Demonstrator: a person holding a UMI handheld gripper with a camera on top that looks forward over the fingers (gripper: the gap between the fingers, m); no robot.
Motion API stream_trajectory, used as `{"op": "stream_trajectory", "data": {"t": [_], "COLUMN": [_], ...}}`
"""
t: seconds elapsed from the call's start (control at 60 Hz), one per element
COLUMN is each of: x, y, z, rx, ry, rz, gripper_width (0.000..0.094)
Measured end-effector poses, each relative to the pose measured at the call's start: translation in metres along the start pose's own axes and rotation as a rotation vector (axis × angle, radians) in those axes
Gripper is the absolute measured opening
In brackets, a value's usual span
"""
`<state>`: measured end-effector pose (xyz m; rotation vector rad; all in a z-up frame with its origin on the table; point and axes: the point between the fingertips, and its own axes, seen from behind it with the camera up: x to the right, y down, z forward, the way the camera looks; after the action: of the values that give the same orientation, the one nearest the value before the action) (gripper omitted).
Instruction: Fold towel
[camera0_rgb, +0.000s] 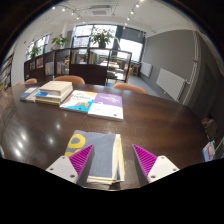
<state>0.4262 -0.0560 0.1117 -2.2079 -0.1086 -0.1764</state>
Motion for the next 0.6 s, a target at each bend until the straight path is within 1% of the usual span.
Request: {"op": "stream_trajectory", "data": {"t": [0.067, 0.133, 0.2, 0.283, 0.433, 0.6], "x": [-0.001, -0.007, -0.02, -0.039, -0.077, -0.103], "y": [-0.024, -0.042, -0.054, -0.059, -0.044, -0.01], "z": [-0.03, -0.062, -0.093, -0.129, -0.183, -0.227], "rx": [0.04, 0.083, 0.117, 0.152, 0.188, 0.168], "ry": [0.007, 0.003, -0.021, -0.045, -0.072, -0.051], "rz": [0.013, 0.037, 0.061, 0.087, 0.109, 0.094], "gripper_width": [0.0747, 0.0772, 0.0789, 0.0787, 0.0783, 0.0786]}}
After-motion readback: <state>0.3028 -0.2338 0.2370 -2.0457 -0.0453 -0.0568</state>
